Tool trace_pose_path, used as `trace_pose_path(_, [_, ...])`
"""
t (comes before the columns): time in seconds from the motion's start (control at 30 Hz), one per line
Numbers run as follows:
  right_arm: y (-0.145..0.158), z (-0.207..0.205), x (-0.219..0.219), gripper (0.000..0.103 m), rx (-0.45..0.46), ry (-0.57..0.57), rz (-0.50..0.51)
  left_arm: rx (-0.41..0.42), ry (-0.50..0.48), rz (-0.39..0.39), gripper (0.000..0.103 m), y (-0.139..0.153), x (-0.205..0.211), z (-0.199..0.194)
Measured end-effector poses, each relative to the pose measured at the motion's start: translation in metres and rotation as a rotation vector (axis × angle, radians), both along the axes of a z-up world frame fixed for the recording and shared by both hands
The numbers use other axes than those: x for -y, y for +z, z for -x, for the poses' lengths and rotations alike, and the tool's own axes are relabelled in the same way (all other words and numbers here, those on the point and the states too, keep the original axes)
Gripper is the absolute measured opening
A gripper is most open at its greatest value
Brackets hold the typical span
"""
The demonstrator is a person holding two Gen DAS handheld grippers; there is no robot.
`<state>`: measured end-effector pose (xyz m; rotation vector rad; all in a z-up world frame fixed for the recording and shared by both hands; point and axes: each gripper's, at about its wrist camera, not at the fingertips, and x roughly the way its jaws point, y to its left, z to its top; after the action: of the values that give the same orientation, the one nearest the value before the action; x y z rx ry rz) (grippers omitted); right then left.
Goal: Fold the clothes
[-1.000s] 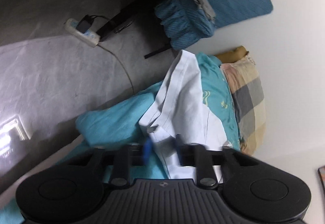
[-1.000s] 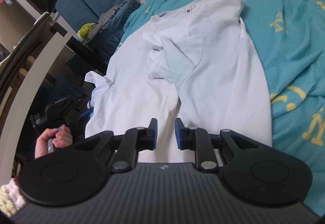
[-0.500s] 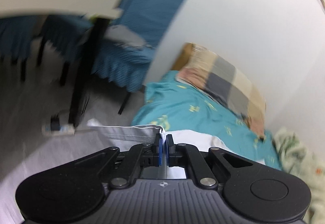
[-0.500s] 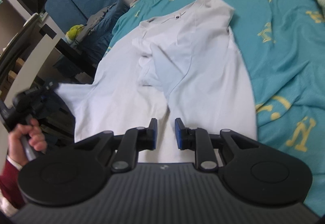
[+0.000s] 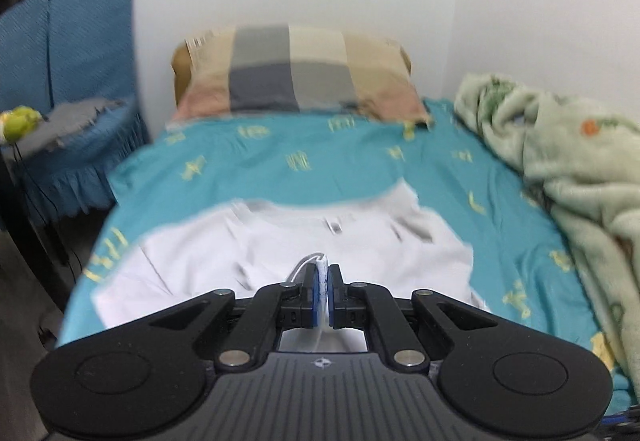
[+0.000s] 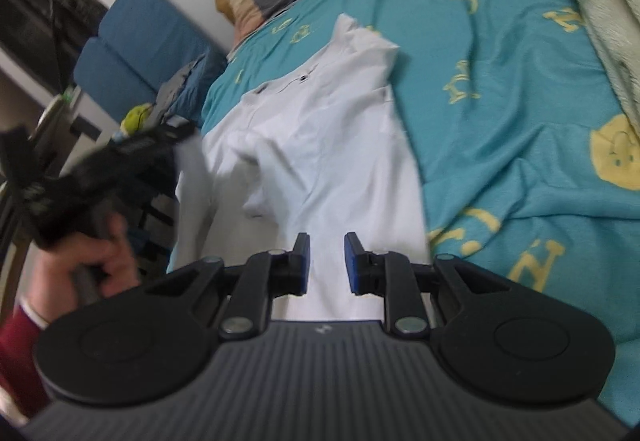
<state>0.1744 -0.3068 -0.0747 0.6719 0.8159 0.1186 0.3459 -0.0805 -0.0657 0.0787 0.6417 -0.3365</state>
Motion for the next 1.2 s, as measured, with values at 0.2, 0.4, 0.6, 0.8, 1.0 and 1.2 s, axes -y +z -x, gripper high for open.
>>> trace_pose_path(0.2, [-0.002, 0.000, 0.012, 0.022, 0.022, -0.019, -0.014, -0.103, 0.011, 0.019, 0.026, -0.037, 0.013, 0.004])
trace_pose_path(0.4, [0.004, 0.000, 0.011, 0.022, 0.079, 0.006, 0.002, -0.103, 0.005, 0.033, 0.044, -0.017, -0.017, 0.054])
trace_pose_path(0.6, [0.020, 0.007, -0.004, 0.022, 0.196, 0.073, 0.052, -0.107, 0.065, 0.058, 0.049, 0.021, -0.057, 0.147])
trace_pose_path(0.8, [0.034, 0.013, -0.030, 0.022, 0.272, 0.152, 0.123, -0.160, 0.082, 0.083, 0.050, 0.026, -0.088, 0.201])
trace_pose_path(1.0, [0.041, 0.020, -0.065, 0.023, 0.335, 0.238, 0.181, -0.137, 0.037, 0.079, 0.050, 0.027, -0.099, 0.210])
trace_pose_path(1.2, [0.052, -0.009, -0.101, 0.036, 0.351, 0.274, 0.207, -0.117, 0.021, 0.064, 0.047, 0.018, -0.126, 0.208])
